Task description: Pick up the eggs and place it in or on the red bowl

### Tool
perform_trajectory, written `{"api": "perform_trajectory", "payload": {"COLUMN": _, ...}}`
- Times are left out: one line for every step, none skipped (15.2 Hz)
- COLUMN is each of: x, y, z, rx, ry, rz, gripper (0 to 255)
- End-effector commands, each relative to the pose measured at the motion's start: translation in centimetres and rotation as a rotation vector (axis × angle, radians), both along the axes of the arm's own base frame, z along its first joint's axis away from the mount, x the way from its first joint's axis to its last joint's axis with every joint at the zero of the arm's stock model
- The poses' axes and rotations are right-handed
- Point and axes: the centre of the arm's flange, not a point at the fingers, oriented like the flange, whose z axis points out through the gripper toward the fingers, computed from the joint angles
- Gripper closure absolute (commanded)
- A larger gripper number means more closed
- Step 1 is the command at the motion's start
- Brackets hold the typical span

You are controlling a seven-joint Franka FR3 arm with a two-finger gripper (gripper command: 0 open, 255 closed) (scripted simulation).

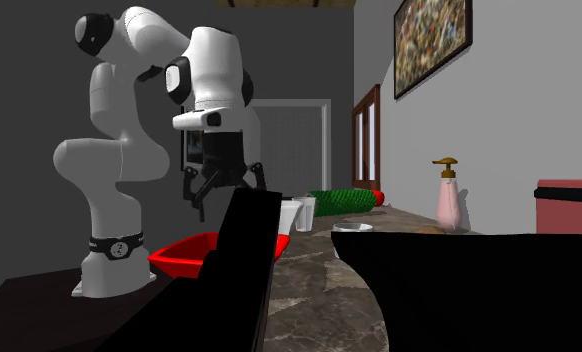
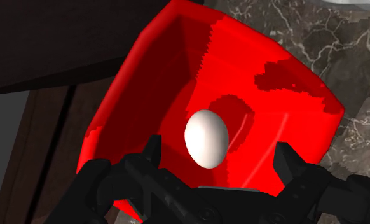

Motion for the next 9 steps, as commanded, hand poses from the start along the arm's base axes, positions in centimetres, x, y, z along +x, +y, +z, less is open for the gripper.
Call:
{"api": "perform_trajectory", "payload": {"x": 0.2, "y": -0.2, "z": 2.4, "rx": 0.000, "ry": 0.001, "rz": 0.000, "gripper": 0}}
{"api": "perform_trajectory", "payload": {"x": 0.3, "y": -0.3, "z": 3.4, "rx": 0.000, "ry": 0.001, "rz": 0.000, "gripper": 0}}
{"api": "perform_trajectory", "payload": {"x": 0.3, "y": -0.3, "z": 3.4, "rx": 0.000, "ry": 0.001, "rz": 0.000, "gripper": 0}}
{"api": "perform_trajectory", "payload": {"x": 0.3, "y": -0.3, "z": 3.4, "rx": 0.000, "ry": 0.001, "rz": 0.000, "gripper": 0}}
{"api": "perform_trajectory", "payload": {"x": 0.3, "y": -0.3, "z": 3.4, "rx": 0.000, "ry": 0.001, "rz": 0.000, "gripper": 0}}
{"api": "perform_trajectory", "payload": {"x": 0.3, "y": -0.3, "z": 3.4, "rx": 0.000, "ry": 0.001, "rz": 0.000, "gripper": 0}}
{"api": "perform_trajectory", "payload": {"x": 0.3, "y": -0.3, "z": 3.4, "rx": 0.000, "ry": 0.001, "rz": 0.000, "gripper": 0}}
{"api": "perform_trajectory", "payload": {"x": 0.3, "y": -0.3, "z": 3.4, "rx": 0.000, "ry": 0.001, "rz": 0.000, "gripper": 0}}
{"api": "perform_trajectory", "payload": {"x": 0.3, "y": -0.3, "z": 3.4, "rx": 0.000, "ry": 0.001, "rz": 0.000, "gripper": 0}}
